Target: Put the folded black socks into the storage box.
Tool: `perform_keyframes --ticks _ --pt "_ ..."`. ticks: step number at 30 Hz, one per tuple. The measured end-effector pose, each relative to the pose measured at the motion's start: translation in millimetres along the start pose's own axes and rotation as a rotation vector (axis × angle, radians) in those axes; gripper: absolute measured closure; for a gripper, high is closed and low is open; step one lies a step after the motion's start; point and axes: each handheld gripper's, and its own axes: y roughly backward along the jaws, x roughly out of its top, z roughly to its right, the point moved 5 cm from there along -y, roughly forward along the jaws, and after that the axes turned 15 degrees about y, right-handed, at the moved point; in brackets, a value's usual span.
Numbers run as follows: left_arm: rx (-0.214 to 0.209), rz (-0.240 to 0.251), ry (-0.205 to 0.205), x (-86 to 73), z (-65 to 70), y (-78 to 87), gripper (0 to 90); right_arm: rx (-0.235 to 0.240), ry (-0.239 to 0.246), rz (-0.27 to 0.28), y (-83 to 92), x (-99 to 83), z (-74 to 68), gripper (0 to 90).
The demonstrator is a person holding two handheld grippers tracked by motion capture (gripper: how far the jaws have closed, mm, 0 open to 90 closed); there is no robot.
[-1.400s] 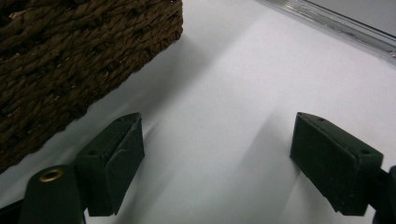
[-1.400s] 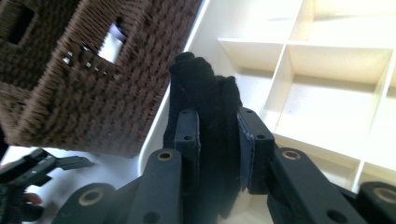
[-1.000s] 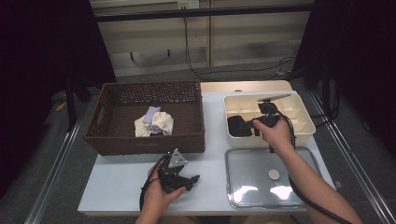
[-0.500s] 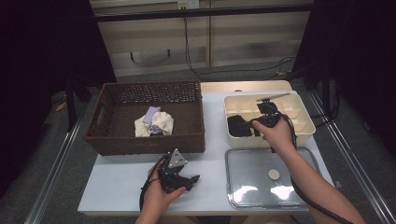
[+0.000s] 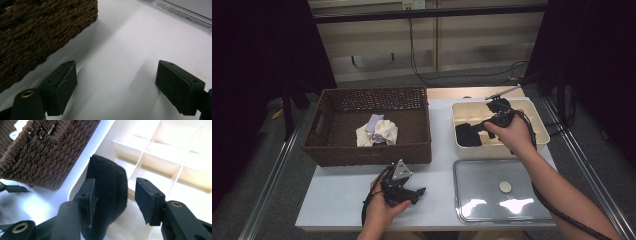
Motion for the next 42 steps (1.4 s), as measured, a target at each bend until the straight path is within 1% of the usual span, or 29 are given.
perform_keyframes --ticks 1,2,3,6,8,11,13,14,16,20,21,24,25,26,29,32,38,42 --pt "0.000 0.000 0.000 0.0 0.0 0.0 17.2 -0.008 0.012 -0.009 2.9 3.7 -0.7 51.4" --pt "-0.004 0.008 0.015 0.0 1.0 -0.6 17.2 -0.012 0.026 -0.011 4.8 6.8 -1.3 52.0" --pt "-0.004 0.009 0.014 0.0 1.0 -0.7 17.2 -0.020 0.029 -0.021 6.7 8.8 -2.2 52.6" --pt "-0.001 0.009 0.009 0.2 0.6 -0.5 17.2 -0.040 0.086 -0.050 11.4 16.0 -3.7 54.9" --pt "-0.001 0.008 0.009 0.2 0.6 -0.5 17.2 -0.049 0.104 -0.074 13.5 19.3 -6.0 58.6" --pt "-0.002 0.011 0.009 0.2 0.6 -0.7 17.2 -0.053 0.135 -0.104 15.1 23.2 -8.7 61.6" --pt "-0.001 0.008 0.009 0.2 0.5 -0.4 17.2 -0.042 0.144 -0.119 17.2 26.6 -11.4 65.0" --pt "-0.001 0.008 0.009 0.2 0.5 -0.5 17.2 -0.040 0.152 -0.126 17.9 27.6 -12.1 65.3" --pt "-0.001 0.008 0.009 0.2 0.5 -0.5 17.2 -0.054 0.183 -0.140 19.0 30.8 -13.1 66.9" --pt "-0.001 0.008 0.009 0.2 0.5 -0.4 17.2 -0.050 0.205 -0.164 19.4 34.1 -15.4 71.2" --pt "-0.001 0.008 0.009 0.2 0.5 -0.4 17.2 -0.051 0.205 -0.170 19.3 34.4 -16.2 73.1" --pt "-0.001 0.007 0.008 0.2 0.5 -0.4 17.2 -0.053 0.236 -0.187 16.9 34.7 -17.6 80.1" --pt "-0.001 0.008 0.009 0.2 0.5 -0.4 17.2 -0.054 0.233 -0.190 16.6 34.7 -18.6 83.0" --pt "-0.002 0.008 0.009 0.2 0.5 -0.4 17.2 -0.056 0.247 -0.192 15.1 34.5 -18.8 86.1" --pt "-0.002 0.008 0.008 0.2 0.5 -0.5 17.2 -0.050 0.244 -0.188 13.6 34.1 -19.5 90.0" --pt "-0.002 0.008 0.008 0.2 0.5 -0.5 17.2 -0.047 0.250 -0.188 11.4 32.8 -18.8 90.0" --pt "-0.003 0.011 0.009 0.2 0.5 -0.7 17.2 -0.030 0.227 -0.192 3.2 25.9 -16.4 90.0" --pt "-0.004 0.010 0.009 0.2 0.5 -0.7 17.2 -0.022 0.223 -0.195 -5.2 19.8 -16.0 90.0"
